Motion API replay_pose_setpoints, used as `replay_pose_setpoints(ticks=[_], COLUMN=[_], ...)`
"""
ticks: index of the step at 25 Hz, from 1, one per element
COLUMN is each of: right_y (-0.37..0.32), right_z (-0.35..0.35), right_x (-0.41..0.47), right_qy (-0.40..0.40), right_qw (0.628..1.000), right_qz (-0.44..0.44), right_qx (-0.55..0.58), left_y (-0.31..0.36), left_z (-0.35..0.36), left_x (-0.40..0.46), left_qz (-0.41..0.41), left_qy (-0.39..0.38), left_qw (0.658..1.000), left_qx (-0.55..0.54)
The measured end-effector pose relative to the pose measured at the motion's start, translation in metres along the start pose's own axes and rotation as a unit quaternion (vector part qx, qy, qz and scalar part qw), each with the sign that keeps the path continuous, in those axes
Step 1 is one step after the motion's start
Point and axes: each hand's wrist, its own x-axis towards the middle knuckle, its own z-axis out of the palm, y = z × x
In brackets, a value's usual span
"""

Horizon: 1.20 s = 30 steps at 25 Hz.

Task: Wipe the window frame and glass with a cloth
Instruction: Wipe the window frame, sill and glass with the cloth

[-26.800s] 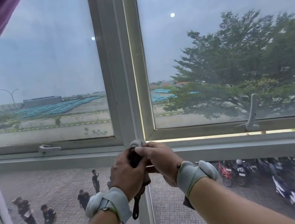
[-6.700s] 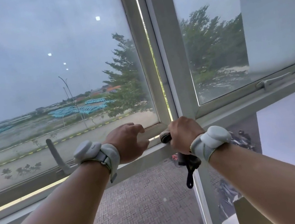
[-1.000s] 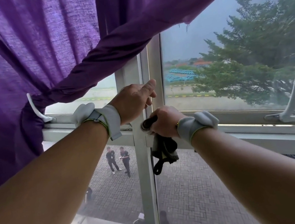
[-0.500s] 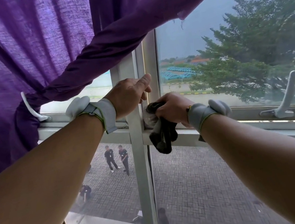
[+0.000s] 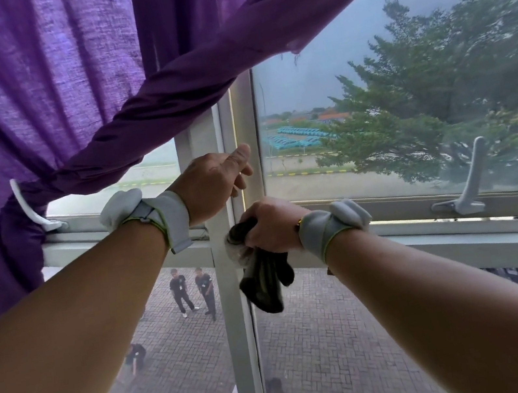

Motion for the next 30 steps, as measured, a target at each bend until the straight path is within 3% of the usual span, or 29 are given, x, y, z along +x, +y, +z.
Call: replay_pose_setpoints(ticks=[3, 5, 10, 16, 18, 19, 20, 22, 24, 26, 28, 30], right_y=[0.005, 0.004, -0.007, -0.008, -0.006, -0.004, -0.004, 0.001, 0.006, 0.007, 0.007, 0.008], right_z=[-0.01, -0.01, 0.028, 0.014, 0.003, -0.001, -0.005, -0.013, -0.016, -0.013, -0.005, -0.003], right_x=[0.0, 0.002, 0.01, -0.003, -0.008, -0.011, -0.015, -0.02, -0.023, -0.025, -0.024, -0.023], right_qy=[0.104, 0.136, 0.127, 0.083, 0.045, 0.038, 0.044, 0.05, 0.022, -0.015, -0.024, 0.028], right_qw=[0.994, 0.991, 0.987, 0.994, 0.998, 0.99, 0.96, 0.855, 0.784, 0.745, 0.74, 0.81], right_qz=[0.009, -0.005, -0.027, -0.028, -0.036, -0.027, -0.012, -0.005, -0.013, -0.017, 0.005, 0.041], right_qx=[0.035, -0.007, -0.099, -0.069, 0.016, 0.131, 0.275, 0.516, 0.621, 0.667, 0.672, 0.584], left_y=[0.002, 0.0, -0.01, -0.013, -0.013, -0.016, -0.019, -0.024, -0.024, -0.016, -0.01, -0.008], left_z=[0.0, -0.002, -0.008, -0.001, 0.004, 0.008, 0.012, 0.019, 0.026, 0.031, 0.036, 0.039], left_x=[-0.007, -0.011, -0.023, -0.033, -0.036, -0.039, -0.042, -0.05, -0.056, -0.062, -0.065, -0.063], left_qz=[0.012, 0.011, -0.004, -0.032, -0.032, -0.042, -0.06, -0.124, -0.177, -0.199, -0.195, -0.191], left_qy=[0.007, 0.012, 0.022, 0.008, 0.047, 0.075, 0.099, 0.134, 0.122, 0.073, 0.069, 0.136], left_qw=[1.0, 1.0, 1.0, 0.999, 0.998, 0.996, 0.993, 0.978, 0.937, 0.891, 0.885, 0.905], left_qx=[-0.002, -0.001, -0.005, -0.005, 0.008, 0.004, -0.01, -0.103, -0.274, -0.402, -0.418, -0.356])
